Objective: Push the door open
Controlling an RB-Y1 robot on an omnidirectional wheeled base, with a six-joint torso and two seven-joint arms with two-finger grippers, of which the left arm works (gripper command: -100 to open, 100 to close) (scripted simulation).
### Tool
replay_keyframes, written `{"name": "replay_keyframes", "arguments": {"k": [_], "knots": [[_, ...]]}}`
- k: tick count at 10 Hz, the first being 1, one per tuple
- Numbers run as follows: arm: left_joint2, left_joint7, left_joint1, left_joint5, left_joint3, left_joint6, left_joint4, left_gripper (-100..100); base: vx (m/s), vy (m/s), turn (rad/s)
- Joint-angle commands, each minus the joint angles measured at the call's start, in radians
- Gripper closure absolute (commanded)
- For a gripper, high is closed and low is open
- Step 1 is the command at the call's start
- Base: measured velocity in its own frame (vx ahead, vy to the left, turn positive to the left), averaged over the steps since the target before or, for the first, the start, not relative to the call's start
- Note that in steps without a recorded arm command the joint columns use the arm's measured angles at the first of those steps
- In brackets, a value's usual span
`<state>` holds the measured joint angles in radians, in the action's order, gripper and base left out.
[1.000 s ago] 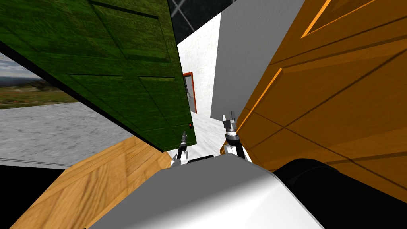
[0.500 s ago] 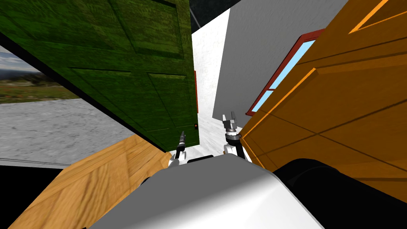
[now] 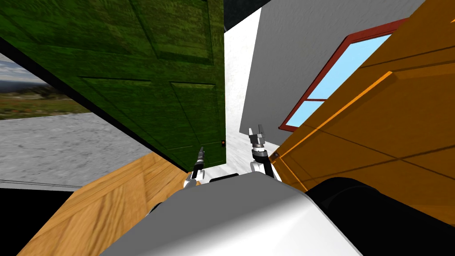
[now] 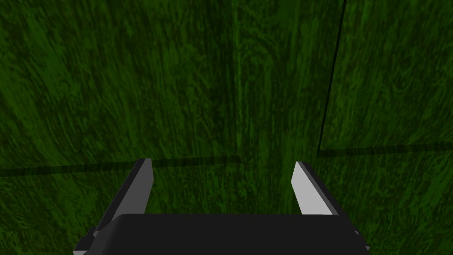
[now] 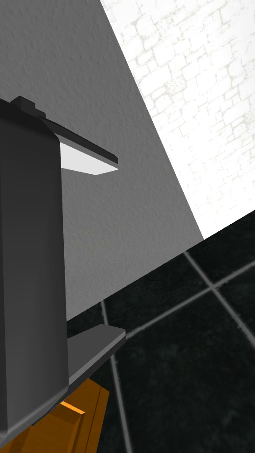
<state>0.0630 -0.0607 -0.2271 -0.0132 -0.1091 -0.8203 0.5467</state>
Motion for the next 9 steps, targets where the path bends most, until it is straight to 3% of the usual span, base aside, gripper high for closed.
{"name": "replay_keyframes", "arguments": {"k": [1, 2, 4, 7, 9], "knots": [[0.012, -0.002, -0.022, 0.006, -0.001, -0.017, -0.041, -100, 0.101, 0.068, 0.003], [0.033, -0.009, -0.016, 0.019, 0.014, -0.015, -0.034, -100, 0.162, 0.004, 0.003], [0.032, -0.014, -0.012, 0.029, 0.024, -0.014, -0.029, -100, 0.158, -0.054, 0.001], [0.009, -0.020, -0.007, 0.042, 0.039, -0.012, -0.022, -100, 0.105, -0.144, 0.014], [-0.021, -0.024, -0.003, 0.050, 0.048, -0.011, -0.018, -100, 0.053, -0.198, -0.008]]}}
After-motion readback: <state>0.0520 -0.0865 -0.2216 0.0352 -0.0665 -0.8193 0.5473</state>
